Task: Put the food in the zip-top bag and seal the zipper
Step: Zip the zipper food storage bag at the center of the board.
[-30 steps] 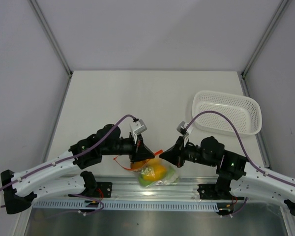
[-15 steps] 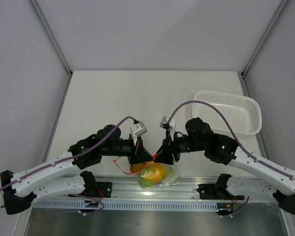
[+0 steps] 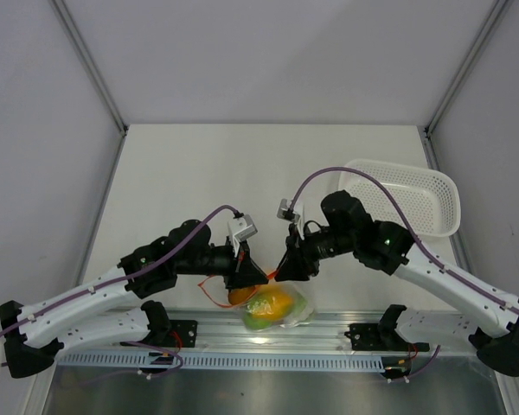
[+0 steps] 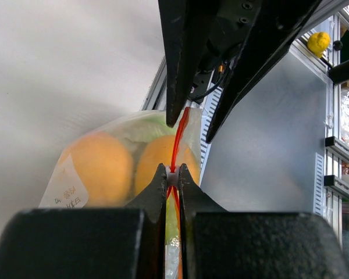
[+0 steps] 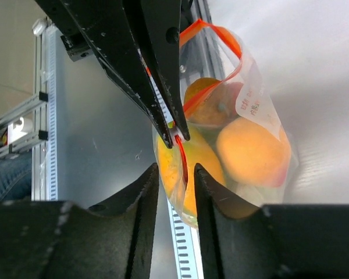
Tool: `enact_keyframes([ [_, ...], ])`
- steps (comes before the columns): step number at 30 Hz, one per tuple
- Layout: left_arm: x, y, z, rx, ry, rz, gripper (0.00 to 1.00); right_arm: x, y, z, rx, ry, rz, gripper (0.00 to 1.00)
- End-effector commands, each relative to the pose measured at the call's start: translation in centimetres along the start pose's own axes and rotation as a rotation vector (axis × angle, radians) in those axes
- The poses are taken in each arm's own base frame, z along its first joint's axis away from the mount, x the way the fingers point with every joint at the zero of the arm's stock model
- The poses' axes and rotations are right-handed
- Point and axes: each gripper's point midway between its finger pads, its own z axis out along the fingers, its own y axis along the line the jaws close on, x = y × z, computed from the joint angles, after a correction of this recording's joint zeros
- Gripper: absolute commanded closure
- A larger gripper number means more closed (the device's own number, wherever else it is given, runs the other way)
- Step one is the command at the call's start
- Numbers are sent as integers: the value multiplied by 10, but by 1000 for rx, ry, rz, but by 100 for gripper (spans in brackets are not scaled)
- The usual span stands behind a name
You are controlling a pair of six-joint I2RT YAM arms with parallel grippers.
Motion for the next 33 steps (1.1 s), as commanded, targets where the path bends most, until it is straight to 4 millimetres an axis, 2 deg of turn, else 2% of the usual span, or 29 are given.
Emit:
enact_keyframes([
  [1, -16, -12, -5, 40, -38, 25, 99, -8, 10, 1, -72, 27, -33, 69],
  [4, -16, -13, -6, 42, -42, 27, 99, -8, 11, 3, -89, 46, -34, 75],
  [14, -16, -12, -7, 40, -41, 34, 99, -7, 7, 11, -107, 78, -27, 81],
  [18, -16, -12, -7, 40, -41, 34, 99, -6, 7, 15, -121, 85, -15, 100],
  [23, -17, -12, -8, 37, -42, 37, 99, -3, 6, 16, -107, 92, -15, 100],
  [26, -18, -11, -9, 23, -48, 30, 100, -9, -12, 15, 41, 52, -11, 100],
  [27, -16, -9, -10, 10, -45, 24, 99, -15, -27, 13, 145, 19, -20, 100],
  [28, -16, -4, -10, -15, -51, 14, 99, -17, -34, 11, 194, -1, -20, 100],
  [29, -17, -4, -13, -26, -61, 9, 99, -18, -38, 7, 241, -29, -8, 100],
  [30, -15, -1, -15, -42, -57, 0, 99, -22, -52, 3, 342, -61, -6, 100],
  [32, -17, 0, -21, -65, -74, -7, 99, -22, -67, -7, 453, -112, 35, 100],
  [33, -17, 0, -23, -70, -80, -11, 100, -24, -82, -16, 555, -147, 45, 100],
])
